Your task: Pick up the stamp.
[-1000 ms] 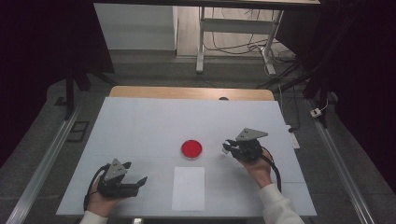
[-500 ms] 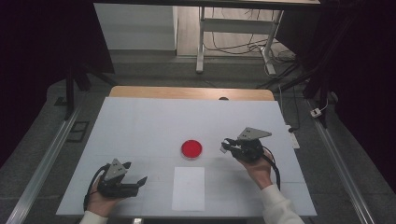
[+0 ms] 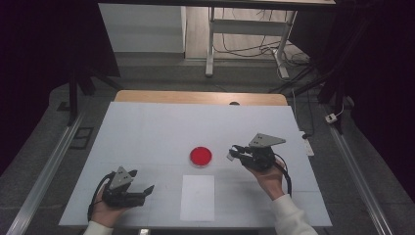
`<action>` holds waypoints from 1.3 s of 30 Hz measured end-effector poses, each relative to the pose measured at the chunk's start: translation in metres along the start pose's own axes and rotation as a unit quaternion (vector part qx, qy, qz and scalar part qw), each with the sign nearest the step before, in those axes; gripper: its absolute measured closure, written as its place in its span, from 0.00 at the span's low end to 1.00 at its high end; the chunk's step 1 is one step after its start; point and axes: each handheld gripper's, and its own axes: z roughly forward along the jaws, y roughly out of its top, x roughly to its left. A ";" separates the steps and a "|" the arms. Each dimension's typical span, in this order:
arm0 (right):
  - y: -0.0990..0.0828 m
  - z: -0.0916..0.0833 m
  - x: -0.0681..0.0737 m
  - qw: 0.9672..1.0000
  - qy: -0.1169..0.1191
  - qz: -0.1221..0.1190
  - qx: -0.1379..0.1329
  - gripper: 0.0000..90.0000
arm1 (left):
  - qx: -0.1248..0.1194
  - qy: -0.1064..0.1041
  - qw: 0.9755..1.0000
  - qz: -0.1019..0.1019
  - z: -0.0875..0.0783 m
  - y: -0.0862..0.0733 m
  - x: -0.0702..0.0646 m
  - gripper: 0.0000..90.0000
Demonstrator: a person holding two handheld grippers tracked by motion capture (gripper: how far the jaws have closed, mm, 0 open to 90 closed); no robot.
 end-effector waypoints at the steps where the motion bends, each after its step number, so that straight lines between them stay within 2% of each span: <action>1: 0.000 0.000 0.001 1.000 0.002 0.001 -0.002 0.83 | 0.000 0.001 1.000 0.000 0.000 0.000 0.000 0.20; 10: 0.005 0.002 0.011 1.000 0.021 -0.003 -0.010 0.83 | 0.001 0.001 1.000 0.001 0.000 0.000 0.000 0.20; 22: 0.005 0.010 0.023 0.999 0.041 -0.010 0.000 0.83 | 0.002 0.002 1.000 0.001 0.001 0.000 0.000 0.20; 39: 0.009 0.016 0.039 0.998 0.066 -0.015 -0.004 0.83 | 0.002 0.003 1.000 0.001 0.002 0.000 -0.001 0.19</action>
